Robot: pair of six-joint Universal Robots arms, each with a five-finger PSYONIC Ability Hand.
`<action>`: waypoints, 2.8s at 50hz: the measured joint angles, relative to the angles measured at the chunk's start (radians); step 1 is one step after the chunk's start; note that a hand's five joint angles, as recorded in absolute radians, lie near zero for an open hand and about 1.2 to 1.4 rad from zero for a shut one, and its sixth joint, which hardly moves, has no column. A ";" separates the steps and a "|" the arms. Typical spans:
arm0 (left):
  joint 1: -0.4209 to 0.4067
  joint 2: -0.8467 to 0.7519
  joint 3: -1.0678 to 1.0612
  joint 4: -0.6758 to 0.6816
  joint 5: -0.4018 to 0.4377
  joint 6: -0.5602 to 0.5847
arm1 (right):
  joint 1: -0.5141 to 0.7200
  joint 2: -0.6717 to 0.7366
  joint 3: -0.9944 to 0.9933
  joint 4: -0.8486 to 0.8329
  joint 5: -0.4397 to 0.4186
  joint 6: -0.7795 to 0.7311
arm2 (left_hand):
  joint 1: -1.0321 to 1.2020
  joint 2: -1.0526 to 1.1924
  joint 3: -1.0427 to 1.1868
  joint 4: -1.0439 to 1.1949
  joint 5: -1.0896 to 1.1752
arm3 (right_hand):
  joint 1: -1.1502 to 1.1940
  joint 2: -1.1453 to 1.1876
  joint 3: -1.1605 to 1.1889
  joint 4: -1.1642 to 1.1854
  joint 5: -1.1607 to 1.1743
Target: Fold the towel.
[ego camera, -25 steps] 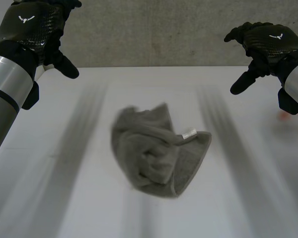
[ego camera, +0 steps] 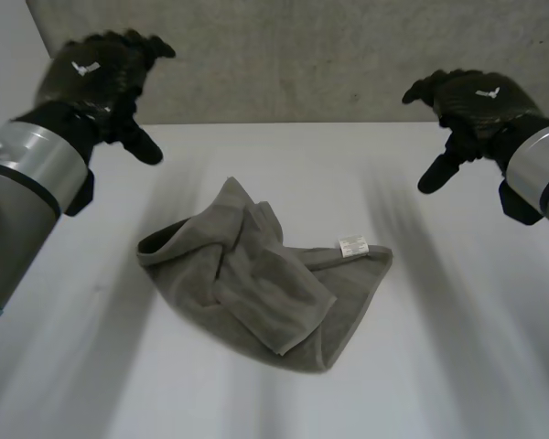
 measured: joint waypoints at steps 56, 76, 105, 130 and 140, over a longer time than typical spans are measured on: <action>0.436 -0.253 -0.233 -0.023 0.243 0.235 | 0.561 1.028 -0.933 -0.072 -0.046 0.024 | -0.004 -0.010 -0.009 -0.012 -0.013 | 0.265 0.262 0.283 0.264 0.247; 0.332 -0.286 -0.224 0.205 0.263 0.226 | 0.496 0.462 -0.446 -0.160 0.025 -0.008 | -0.085 -0.091 -0.090 -0.091 -0.081 | 0.845 0.933 0.966 0.957 0.836; 0.014 -0.621 0.013 0.364 0.582 0.153 | 0.100 -0.330 0.422 -0.037 -0.283 -0.273 | -0.064 -0.061 -0.060 -0.061 -0.076 | 0.845 0.933 0.966 0.961 0.836; 0.002 -0.518 0.103 0.644 0.225 0.195 | 0.070 -0.108 0.237 -0.235 -0.159 -0.274 | 0.865 0.916 0.913 0.918 0.890 | 0.845 0.933 0.967 0.962 0.836; -0.054 -0.263 0.023 0.865 -0.027 0.190 | 0.179 0.080 -0.017 -0.720 0.141 -0.272 | 0.870 0.924 0.923 0.925 0.905 | 0.845 0.939 0.974 0.964 0.837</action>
